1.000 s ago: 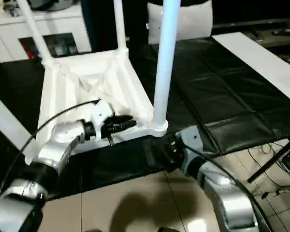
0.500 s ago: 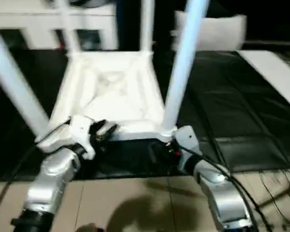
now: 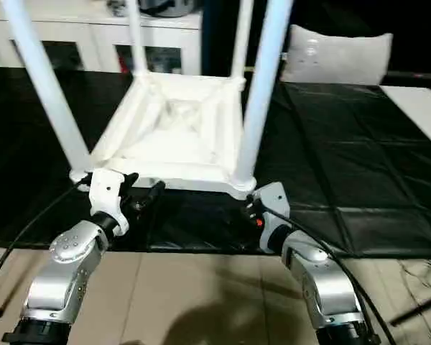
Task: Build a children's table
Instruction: Rotate leg to tighten
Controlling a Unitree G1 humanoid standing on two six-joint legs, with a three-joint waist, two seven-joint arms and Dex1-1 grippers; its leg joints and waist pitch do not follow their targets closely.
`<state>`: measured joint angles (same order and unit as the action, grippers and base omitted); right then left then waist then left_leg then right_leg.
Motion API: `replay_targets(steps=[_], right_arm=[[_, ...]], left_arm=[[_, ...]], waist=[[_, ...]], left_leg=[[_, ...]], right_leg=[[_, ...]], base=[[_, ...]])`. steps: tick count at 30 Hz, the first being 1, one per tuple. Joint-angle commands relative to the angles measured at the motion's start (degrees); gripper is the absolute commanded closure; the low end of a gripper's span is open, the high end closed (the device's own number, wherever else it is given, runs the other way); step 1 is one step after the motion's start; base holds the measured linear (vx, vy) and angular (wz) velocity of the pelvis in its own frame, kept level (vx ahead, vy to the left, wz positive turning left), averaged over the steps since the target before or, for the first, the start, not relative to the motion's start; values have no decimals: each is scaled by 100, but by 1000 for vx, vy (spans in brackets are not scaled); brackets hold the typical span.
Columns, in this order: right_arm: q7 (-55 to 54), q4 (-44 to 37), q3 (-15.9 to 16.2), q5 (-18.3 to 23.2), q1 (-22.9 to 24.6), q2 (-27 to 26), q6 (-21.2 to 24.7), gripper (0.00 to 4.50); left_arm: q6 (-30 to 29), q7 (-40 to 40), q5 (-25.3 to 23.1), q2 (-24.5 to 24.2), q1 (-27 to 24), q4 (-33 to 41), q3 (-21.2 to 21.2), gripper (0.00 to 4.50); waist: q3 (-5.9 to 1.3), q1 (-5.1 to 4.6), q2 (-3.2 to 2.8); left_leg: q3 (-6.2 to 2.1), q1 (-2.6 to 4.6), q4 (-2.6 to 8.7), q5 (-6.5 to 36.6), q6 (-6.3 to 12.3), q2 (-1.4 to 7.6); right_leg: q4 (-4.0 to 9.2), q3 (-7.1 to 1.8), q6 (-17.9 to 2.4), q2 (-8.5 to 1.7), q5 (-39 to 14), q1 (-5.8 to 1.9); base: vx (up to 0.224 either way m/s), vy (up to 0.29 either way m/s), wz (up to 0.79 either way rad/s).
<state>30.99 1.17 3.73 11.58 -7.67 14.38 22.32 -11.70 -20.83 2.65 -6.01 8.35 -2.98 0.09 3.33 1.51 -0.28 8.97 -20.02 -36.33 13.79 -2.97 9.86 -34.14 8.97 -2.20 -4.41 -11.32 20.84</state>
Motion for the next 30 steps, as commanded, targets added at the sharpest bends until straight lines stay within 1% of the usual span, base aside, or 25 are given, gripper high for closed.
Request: replay_targets(steps=[1,2,3,4,5,7,8,9,10,11,13,14,16,17,18,19,20,21,23,24,25,26,28,29,30], right_arm=[[255,-207,-14,166,-182,42,-117,0],[290,-222,2,209,-237,49,-157,0],[285,-224,2,216,-248,49,-159,0],[122,-172,8,98,-337,32,-229,0],[90,-168,9,77,-348,27,-233,0],[142,-199,95,73,-428,67,12,0],[188,-215,120,91,-444,82,83,0],[256,-213,120,123,-468,72,78,0],[315,-155,104,101,-526,44,-153,0],[303,-85,96,57,-580,32,-330,0],[156,229,16,36,-804,-40,-427,0],[31,387,-50,17,-913,-87,-469,0],[-310,665,-212,-28,-1118,-193,-606,0],[-366,694,-233,-43,-1146,-202,-611,0],[-468,801,-288,-76,-1210,-209,-678,0],[-517,859,-310,-99,-1237,-207,-713,0],[-648,996,-359,-165,-1299,-200,-778,0],[-1003,1315,-481,-305,-1442,-183,-837,0],[-1219,1541,-576,-355,-1543,-164,-907,0],[-1255,1615,-593,-356,-1575,-152,-955,0],[-1245,1632,-585,-353,-1578,-149,-966,0],[-1232,1640,-575,-350,-1577,-148,-972,0],[-1180,1627,-535,-370,-1525,-162,-994,0],[-1153,1603,-506,-384,-1488,-180,-996,0],[-1142,1594,-495,-389,-1475,-186,-997,0]], left_arm=[[-4,-316,138,-148,-153,234,126,70],[68,-425,224,-159,-196,284,118,70],[97,-447,243,-159,-205,293,111,61],[243,-470,316,-150,-278,357,43,48],[255,-459,326,-147,-289,367,31,39],[399,-377,397,-117,-376,369,-72,16],[435,-337,404,-106,-403,364,-106,16],[491,-309,425,-97,-440,353,-141,6],[610,-242,428,-82,-495,332,-196,6],[690,-158,433,-54,-525,328,-247,6],[900,-2,540,61,-556,290,-417,6],[950,28,531,62,-545,268,-440,6],[1093,100,510,51,-514,206,-481,6],[1135,114,513,53,-509,186,-492,6],[1187,123,539,62,-496,146,-525,6],[1189,135,548,66,-492,131,-539,6],[1184,160,585,85,-483,97,-577,6],[1214,255,671,143,-458,16,-694,6],[1405,419,584,149,-450,-66,-787,6],[1533,469,531,139,-468,-91,-808,6],[1600,511,491,134,-483,-90,-812,6],[1635,540,468,133,-492,-87,-813,6],[1724,553,463,129,-500,-97,-810,6],[1702,557,485,128,-502,-94,-818,6],[1684,554,499,128,-501,-93,-822,6]], waist=[[-251,-40,30],[-255,-46,24],[-240,-77,39],[-247,-81,25],[-245,-101,8],[-261,-114,-10],[-266,-113,-10],[-276,-106,-14],[-291,-99,-8],[-321,-95,28],[-341,-76,5],[-361,-78,28],[-395,-57,19],[-435,-42,31],[-447,-34,42],[-442,0,34],[-433,9,47],[-415,48,44],[-383,92,64],[-370,100,58],[-359,114,72],[-358,124,67],[-346,112,77],[-342,109,116],[-345,114,102]], left_leg=[[-257,-36,562,1799,7,392],[-281,-62,582,1801,17,412],[-282,-75,588,1858,45,421],[-259,-6,568,1878,30,410],[-246,15,576,1851,29,412],[-249,-30,606,1722,68,442],[-246,-31,608,1690,81,446],[-234,-20,616,1646,84,459],[-223,-35,616,1582,89,462],[-211,-62,609,1414,117,468],[-184,-68,599,1105,171,479],[-179,-79,584,950,192,481],[-131,-81,544,325,346,459],[-121,-85,510,-26,429,451],[-116,-96,490,-222,488,438],[-87,-80,466,-423,635,433],[-72,-99,455,-429,694,413],[-62,-99,475,-285,702,424],[-34,-60,493,132,520,426],[-34,-56,504,245,465,425],[-29,-40,516,461,377,430],[-34,-31,521,516,345,433],[-53,-59,544,666,292,436],[-56,-56,550,709,278,437],[-53,-51,548,702,269,435]], right_leg=[[747,-364,159,-627,-3293,-216],[728,-360,138,-644,-3216,-240],[748,-351,123,-643,-3263,-217],[774,-371,64,-642,-3262,-158],[762,-397,-84,-632,-3044,-137],[693,-424,-242,-611,-2617,-173],[671,-434,-286,-602,-2504,-172],[639,-462,-386,-591,-2281,-162],[600,-482,-475,-601,-2093,-169],[558,-501,-545,-607,-1857,-191],[499,-526,-703,-601,-1494,-181],[466,-534,-777,-600,-1296,-192],[365,-552,-1018,-591,-538,-197],[289,-559,-1099,-583,-131,-216],[247,-568,-1137,-570,120,-219],[226,-577,-1203,-566,379,-182],[224,-583,-1210,-569,393,-187],[246,-580,-1201,-578,116,-189],[332,-581,-1116,-570,-607,-160],[358,-579,-1062,-563,-796,-156],[396,-580,-935,-562,-1107,-152],[406,-580,-889,-559,-1188,-148],[432,-575,-713,-553,-1463,-155],[435,-582,-676,-561,-1576,-149],[439,-585,-669,-563,-1592,-143]], base=[[0,0,0],[0,0,0],[0,0,0],[0,0,0],[0,0,0],[0,0,0],[0,0,0],[0,0,0],[0,0,0],[51,9,-1],[0,0,0],[53,-4,0],[61,-10,-1],[64,-12,-2],[0,0,0],[0,0,0],[0,0,0],[0,0,0],[0,0,0],[0,0,0],[0,0,0],[0,0,0],[0,0,0],[0,0,0],[0,0,0]])
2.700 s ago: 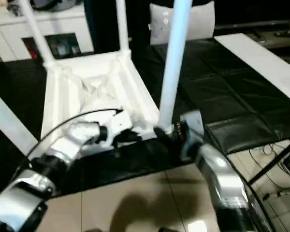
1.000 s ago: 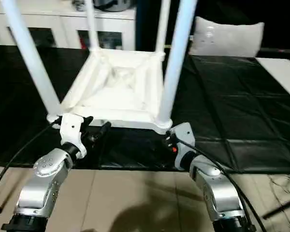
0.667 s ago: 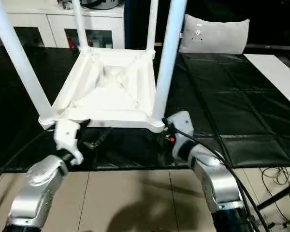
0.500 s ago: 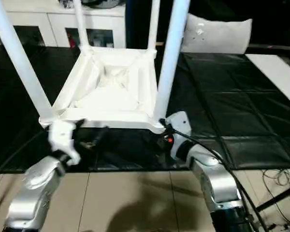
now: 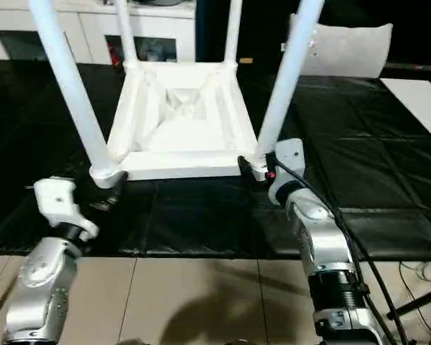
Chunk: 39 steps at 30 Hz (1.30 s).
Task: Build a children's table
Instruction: Rotate leg to tighten, then flip table
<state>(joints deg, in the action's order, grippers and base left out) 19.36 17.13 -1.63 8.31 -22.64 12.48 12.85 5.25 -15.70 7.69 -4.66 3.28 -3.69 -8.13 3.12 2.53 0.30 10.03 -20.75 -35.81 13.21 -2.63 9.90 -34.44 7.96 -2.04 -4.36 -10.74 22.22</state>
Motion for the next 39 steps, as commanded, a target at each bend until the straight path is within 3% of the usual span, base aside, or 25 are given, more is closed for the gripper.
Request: replay_targets(steps=[1,6,7,8,10,12,13,14,15,17,18,23,29,31,33,39], right_arm=[[35,30,90,-78,32,-15,-95,0],[233,68,358,-103,16,-121,-175,0],[294,16,396,-83,33,-142,-145,0],[342,-41,425,-60,53,-160,-100,0],[394,-107,455,-32,75,-183,-45,0],[645,-280,564,54,160,-186,-24,0],[749,-351,618,81,195,-182,-33,0],[881,-437,680,137,242,-169,-19,0],[1010,-522,749,178,297,-140,-14,0],[1178,-605,830,213,372,-101,3,0],[1220,-621,853,215,392,-89,15,0],[1527,-626,920,292,394,-71,36,0],[2007,-658,1090,412,410,22,122,0],[2034,-651,1101,414,409,26,122,0],[2076,-625,1118,420,395,8,122,0],[2131,-548,1106,423,358,-22,72,0]], left_arm=[[-79,92,-33,-41,62,-57,-12,6],[-254,332,-333,-339,848,-765,-25,6],[-290,416,-384,-383,1004,-913,-51,6],[-314,520,-423,-414,1144,-1042,-91,6],[-361,641,-441,-443,1304,-1187,-151,6],[-480,769,-360,-465,1540,-1371,-262,6],[-534,807,-317,-472,1622,-1435,-306,33],[-567,842,-304,-492,1690,-1490,-327,41],[-572,781,-276,-515,1737,-1541,-311,41],[-554,686,-286,-560,1820,-1671,-246,47],[-557,654,-303,-574,1845,-1712,-215,77],[-642,593,-323,-623,1968,-1900,-187,116],[-749,541,-277,-737,2166,-2163,-222,167],[-762,525,-267,-759,2187,-2200,-212,176],[-772,465,-253,-800,2244,-2310,-201,209],[-831,356,-243,-820,2346,-2463,-151,243]], waist=[[-321,10,45],[-325,-15,12],[-337,-10,-35],[-339,-21,-17],[-359,-31,-24],[-373,-31,-81],[-384,-30,-62],[-394,-17,-86],[-390,-26,-68],[-385,-17,-70],[-378,-17,-66],[-362,-7,-32],[-372,21,-14],[-378,26,-19],[-375,42,-93],[-365,82,-26]], left_leg=[[-161,24,499,771,219,436],[-165,52,502,808,195,402],[-175,62,505,788,178,408],[-175,52,502,768,186,405],[-183,39,490,638,202,415],[-176,42,473,543,245,412],[-182,41,471,480,281,420],[-184,41,462,423,312,422],[-178,35,462,421,342,422],[-180,38,468,518,369,424],[-177,41,472,551,369,424],[-178,45,482,726,292,423],[-182,37,471,536,357,429],[-180,39,465,481,381,426],[-185,47,468,495,362,432],[-181,48,485,640,282,429]], right_leg=[[476,-488,-676,-566,-1665,-274],[464,-497,-696,-534,-1459,-263],[437,-497,-735,-535,-1341,-267],[434,-496,-748,-526,-1266,-272],[389,-508,-850,-541,-951,-298],[356,-510,-948,-534,-731,-300],[340,-512,-998,-545,-585,-311],[326,-508,-1053,-548,-469,-314],[335,-510,-1072,-545,-432,-314],[344,-506,-1120,-555,-538,-316],[357,-505,-1112,-546,-593,-310],[404,-510,-1009,-563,-1056,-303],[388,-508,-992,-567,-982,-298],[374,-508,-1019,-566,-886,-296],[372,-506,-1052,-566,-839,-288],[387,-512,-1061,-586,-956,-306]], base=[[0,0,0],[0,0,0],[0,0,0],[0,0,0],[0,0,0],[0,0,0],[0,0,0],[0,0,0],[0,0,0],[0,0,0],[0,0,0],[0,0,0],[0,0,0],[0,0,0],[0,0,0],[0,0,0]])
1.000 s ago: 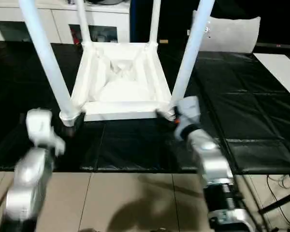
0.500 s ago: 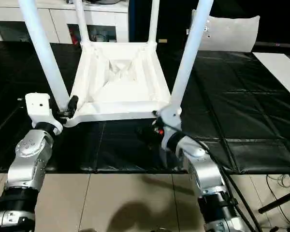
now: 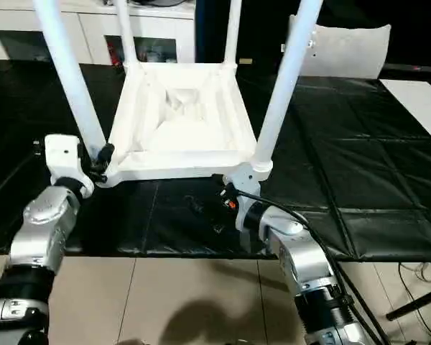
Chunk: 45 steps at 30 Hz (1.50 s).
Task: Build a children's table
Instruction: Flip table
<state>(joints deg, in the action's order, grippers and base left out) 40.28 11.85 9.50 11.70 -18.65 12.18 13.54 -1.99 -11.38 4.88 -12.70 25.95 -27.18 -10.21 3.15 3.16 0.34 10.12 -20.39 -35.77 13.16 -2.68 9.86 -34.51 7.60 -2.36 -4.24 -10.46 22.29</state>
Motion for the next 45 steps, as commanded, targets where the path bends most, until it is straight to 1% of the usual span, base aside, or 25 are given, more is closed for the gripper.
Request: replay_targets(steps=[1,3,4,7,8,9,10,12,14,16,18,20,23,26,27,30,32,34,35,36,37,40,42,43,45], right_arm=[[39,-20,-7,84,-42,9,3,0],[71,32,3,81,-50,-13,-22,0],[71,32,3,81,-50,-13,-22,0],[81,79,27,65,-63,-38,-43,0],[86,110,29,53,-73,-50,-55,0],[86,110,29,53,-73,-50,-55,0],[90,163,30,31,-87,-64,-76,0],[93,189,27,25,-94,-66,-86,0],[79,231,12,14,-108,-74,-96,0],[-32,304,-50,-1,-153,-115,-78,0],[-474,490,-244,-59,-256,-250,-1,0],[-646,532,-351,-5,-265,-343,106,0],[-750,520,-426,90,-240,-438,267,0],[-844,538,-496,144,-254,-483,333,0],[-966,617,-576,163,-302,-503,372,0],[-1078,693,-686,197,-352,-520,425,0],[-1097,681,-759,258,-364,-549,454,0],[-1161,672,-861,320,-387,-594,519,0],[-1200,677,-899,335,-399,-611,548,0],[-1331,781,-967,335,-459,-636,494,0],[-1386,852,-1045,390,-503,-679,403,0],[-1243,865,-1321,812,-577,-860,308,0],[-1215,870,-1369,868,-587,-883,308,0],[-1241,963,-1430,886,-630,-898,271,0],[-1267,1040,-1487,898,-677,-926,220,0]], left_arm=[[-108,-76,39,-17,78,-113,58,244],[-146,-139,38,-27,103,-151,96,249],[-146,-139,38,-27,103,-151,96,252],[-172,-195,50,-37,95,-159,123,252],[-183,-224,58,-39,90,-168,140,252],[-183,-224,58,-39,90,-168,140,252],[-243,-302,108,-20,86,-188,149,252],[-278,-333,138,-2,87,-196,147,252],[-367,-378,239,56,92,-196,104,252],[-584,-387,462,160,105,-127,-21,252],[-1279,-403,1085,438,77,188,-299,253],[-1655,-445,1381,566,3,458,-347,253],[-2292,-495,1898,776,-130,948,-406,253],[-2516,-546,2024,822,-205,1119,-387,253],[-2765,-550,2115,881,-307,1310,-374,253],[-3101,-464,2288,997,-415,1502,-474,253],[-3207,-477,2329,1013,-468,1595,-474,253],[-3496,-442,2527,1098,-525,1790,-579,253],[-3643,-392,2676,1153,-540,1871,-659,253],[-3804,-385,2772,1153,-592,2024,-635,253],[-3867,-411,2773,1129,-626,2096,-577,253],[-3995,-466,2818,1126,-676,2199,-508,253],[-4018,-448,2832,1143,-685,2234,-508,253],[-4066,-442,2878,1168,-687,2274,-519,252],[-4120,-447,2882,1175,-689,2315,-523,252]], waist=[[-366,21,-36],[-365,33,-17],[-361,41,-32],[-368,46,-32],[-369,44,-6],[-371,49,-16],[-365,39,26],[-359,52,-3],[-354,56,1],[-355,55,4],[-356,50,4],[-350,55,7],[-362,79,8],[-368,110,8],[-370,148,1],[-357,156,1],[-337,163,2],[-328,151,10],[-330,151,9],[-335,147,20],[-340,139,13],[-335,142,6],[-335,137,2],[-338,148,28],[-339,145,8]], left_leg=[[-187,14,480,656,284,431],[-187,21,485,676,270,438],[-192,21,490,676,253,445],[-194,20,490,631,251,447],[-189,16,488,613,262,445],[-191,18,487,603,265,444],[-182,11,489,612,281,443],[-185,18,492,630,272,441],[-178,30,491,655,252,441],[-181,23,497,632,225,449],[-178,25,498,605,185,455],[-165,40,492,629,149,454],[-158,21,491,440,229,449],[-129,23,470,308,316,425],[-123,27,472,285,340,428],[-119,27,480,321,300,429],[-112,39,490,506,279,416],[-125,30,506,584,230,422],[-124,47,506,605,220,412],[-120,50,502,588,200,417],[-139,26,515,513,188,425],[-120,44,508,563,237,408],[-126,40,515,537,251,417],[-128,47,516,481,253,424],[-126,44,515,443,247,423]], right_leg=[[403,-478,-1010,-599,-1047,-308],[417,-476,-968,-598,-1161,-299],[415,-478,-952,-602,-1182,-296],[400,-479,-961,-600,-1083,-296],[400,-479,-965,-599,-1060,-298],[390,-480,-977,-604,-1051,-299],[409,-481,-964,-603,-1114,-298],[411,-480,-958,-613,-1216,-294],[425,-482,-941,-611,-1304,-281],[412,-483,-959,-614,-1281,-285],[395,-486,-1015,-624,-1257,-281],[404,-497,-1046,-626,-1330,-271],[372,-501,-1056,-605,-1144,-282],[368,-510,-1082,-598,-1033,-275],[370,-510,-1054,-595,-1053,-275],[383,-504,-1057,-588,-1139,-268],[442,-504,-927,-583,-1445,-257],[460,-500,-829,-589,-1652,-269],[481,-495,-758,-571,-1736,-254],[467,-503,-763,-577,-1699,-255],[440,-500,-796,-582,-1610,-270],[457,-506,-792,-568,-1590,-253],[455,-502,-780,-558,-1537,-252],[442,-506,-782,-571,-1491,-257],[435,-505,-796,-564,-1447,-251]], base=[[0,0,0],[0,0,0],[0,0,0],[0,0,0],[0,0,0],[0,0,0],[0,0,0],[0,0,0],[0,0,0],[0,0,0],[0,0,0],[0,0,0],[0,0,0],[0,0,0],[0,0,0],[0,0,0],[0,0,0],[0,0,0],[0,0,0],[0,0,0],[0,0,0],[0,0,0],[0,0,0],[0,0,0],[0,0,0]])
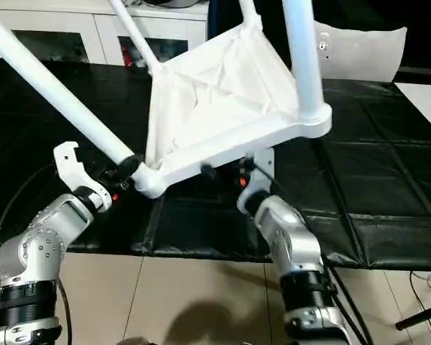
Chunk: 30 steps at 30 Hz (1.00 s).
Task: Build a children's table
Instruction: Flip table
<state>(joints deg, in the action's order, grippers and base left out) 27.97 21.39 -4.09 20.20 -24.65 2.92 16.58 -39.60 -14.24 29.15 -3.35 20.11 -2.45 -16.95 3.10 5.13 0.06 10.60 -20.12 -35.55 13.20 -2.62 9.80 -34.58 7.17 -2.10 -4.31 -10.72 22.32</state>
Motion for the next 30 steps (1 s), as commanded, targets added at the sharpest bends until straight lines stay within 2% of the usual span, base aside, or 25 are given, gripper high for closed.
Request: replay_targets(steps=[1,2,5,9,10,14,15,16,18,20,23,25,27,30], right_arm=[[-39,185,-237,117,-152,-61,-164,0],[-41,198,-259,137,-166,-74,-174,0],[-114,515,-656,515,-485,-313,-419,0],[-169,742,-835,710,-683,-427,-577,0],[4,1053,-1055,975,-969,-578,-641,0],[211,1588,-1243,1150,-1329,-687,-683,0],[215,1682,-1273,1166,-1387,-695,-714,0],[206,2002,-1382,1217,-1587,-714,-832,0],[192,2088,-1418,1231,-1644,-718,-862,0],[170,2370,-1571,1329,-1849,-738,-937,29],[164,2653,-1760,1462,-2060,-767,-1013,36],[171,3156,-2088,1689,-2437,-815,-1206,68],[188,3277,-2177,1764,-2521,-836,-1242,77],[238,3343,-2211,1753,-2569,-868,-1304,110]], left_arm=[[-429,-156,449,244,-116,-104,158,252],[-435,-158,447,244,-118,-99,162,252],[-554,-203,461,205,-156,2,259,252],[-608,-243,429,178,-172,52,308,252],[-624,-292,330,137,-190,46,379,252],[-624,-477,112,-44,-265,68,666,252],[-624,-503,95,-70,-276,73,703,252],[-623,-575,62,-140,-307,94,801,252],[-626,-579,68,-146,-311,101,801,252],[-633,-588,63,-176,-326,128,821,252],[-640,-619,59,-218,-346,163,861,252],[-648,-736,51,-315,-409,246,990,252],[-651,-753,51,-327,-424,265,1007,252],[-649,-753,42,-323,-446,278,999,252]], waist=[[-334,-56,45],[-331,-58,46],[-339,-62,35],[-346,-52,16],[-354,-64,-10],[-375,-52,4],[-381,-66,12],[-387,-60,10],[-391,-46,9],[-393,-57,21],[-380,-60,17],[-388,-75,22],[-381,-100,11],[-398,-125,14]], left_leg=[[-168,11,489,449,236,418],[-167,4,490,447,239,415],[-169,13,492,420,265,423],[-164,18,485,319,274,425],[-164,14,485,354,286,424],[-153,5,465,210,346,416],[-165,-24,462,135,359,413],[-145,-22,442,-3,427,401],[-132,-23,428,-68,474,404],[-134,-28,428,-76,504,409],[-120,-24,433,69,482,404],[-119,-18,434,99,457,405],[-116,-17,436,137,448,407],[-112,-21,416,-84,527,410]], right_leg=[[452,-462,-818,-565,-1452,-259],[453,-465,-824,-568,-1470,-263],[442,-464,-845,-569,-1443,-253],[422,-459,-900,-553,-1249,-249],[409,-458,-953,-563,-1180,-252],[377,-458,-1024,-557,-977,-258],[344,-460,-1053,-564,-896,-278],[322,-465,-1131,-550,-719,-259],[300,-468,-1183,-558,-605,-259],[290,-463,-1211,-557,-598,-265],[320,-469,-1197,-557,-832,-262],[310,-462,-1206,-555,-869,-253],[316,-461,-1215,-550,-892,-249],[266,-458,-1282,-537,-579,-248]], base=[[0,0,0],[0,0,0],[0,0,0],[0,0,0],[0,0,0],[0,0,0],[0,0,0],[0,0,0],[0,0,0],[0,0,0],[0,0,0],[0,0,0],[0,0,0],[0,0,0]])
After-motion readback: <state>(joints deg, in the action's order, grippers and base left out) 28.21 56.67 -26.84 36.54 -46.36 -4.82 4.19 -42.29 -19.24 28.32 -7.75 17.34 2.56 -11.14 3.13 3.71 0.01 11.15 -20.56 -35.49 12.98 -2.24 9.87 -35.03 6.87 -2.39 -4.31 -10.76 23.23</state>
